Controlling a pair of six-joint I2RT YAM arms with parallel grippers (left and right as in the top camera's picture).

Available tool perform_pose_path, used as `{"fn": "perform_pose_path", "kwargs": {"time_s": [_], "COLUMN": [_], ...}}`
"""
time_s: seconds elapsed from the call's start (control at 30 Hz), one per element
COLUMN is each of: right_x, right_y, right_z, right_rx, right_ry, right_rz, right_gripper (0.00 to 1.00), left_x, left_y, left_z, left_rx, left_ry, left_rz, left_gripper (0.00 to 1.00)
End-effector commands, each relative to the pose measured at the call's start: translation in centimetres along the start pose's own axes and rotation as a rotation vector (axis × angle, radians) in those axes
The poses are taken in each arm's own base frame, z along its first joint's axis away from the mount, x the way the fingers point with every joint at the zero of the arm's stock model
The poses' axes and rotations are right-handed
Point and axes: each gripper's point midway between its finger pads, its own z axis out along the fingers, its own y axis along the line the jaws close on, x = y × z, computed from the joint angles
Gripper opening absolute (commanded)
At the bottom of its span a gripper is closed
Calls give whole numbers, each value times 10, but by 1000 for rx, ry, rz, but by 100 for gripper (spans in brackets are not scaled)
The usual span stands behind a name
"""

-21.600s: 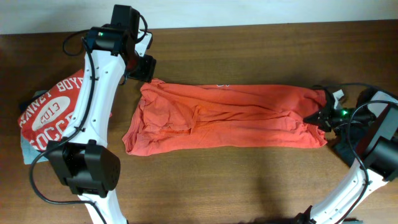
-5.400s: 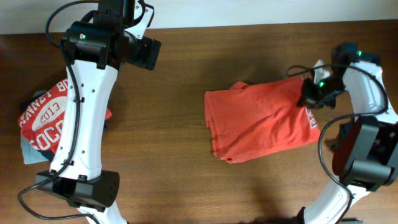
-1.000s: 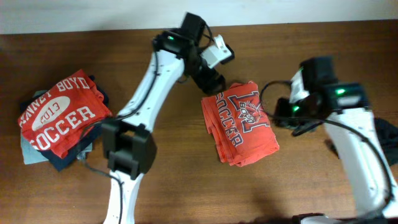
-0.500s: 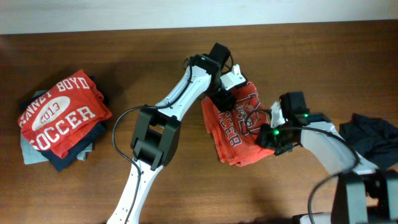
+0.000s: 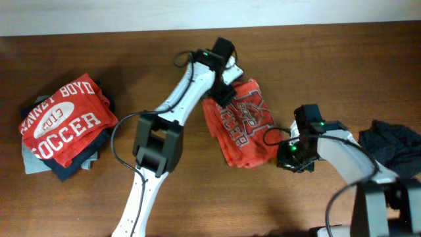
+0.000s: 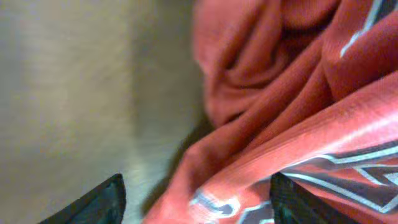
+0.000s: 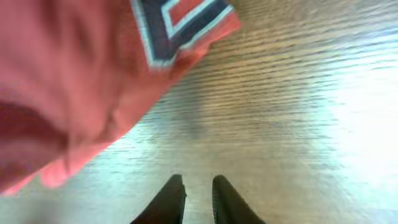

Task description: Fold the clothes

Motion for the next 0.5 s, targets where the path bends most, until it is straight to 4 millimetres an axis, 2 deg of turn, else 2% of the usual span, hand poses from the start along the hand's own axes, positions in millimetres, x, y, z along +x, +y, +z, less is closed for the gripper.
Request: {"fn": "perform_pose_path", "kwargs": {"time_s": [0.0,0.03,0.1,0.2,0.23,0.33,0.47], "right_x": [-9,-12,-19,-25,-26,-26,-28], "right_y": [8,12,25,46,53,67,65], "right_z": [-31,-40,-59,-82,-87,-91,-83], "right_rx": [-16,-33,-88,-194,-232,-309,-299], "right_ry": [-135,-171,-252,-344,-360,-359,-332], "right_rz": [-32,-43,-71,-118,-134,-158,-141], "right_gripper": [21,21,27,35,35,35,34], "left_x": [-45,-50,-56,-64,-69,-88,-96], "left_y": [6,0,-6,-6,-5,-10,-20], "left_z": [-96,-102,-106,-104,-103,-98,-77], "left_rx": [-57,-41,-29,-37,-43,-22,49], "left_ry": [-219,-242,-267,-295,-313,-391,-424], "left_rz": [49,73,97,105,108,199,242], "left_gripper": [77,78,80,82,82,82,82]}}
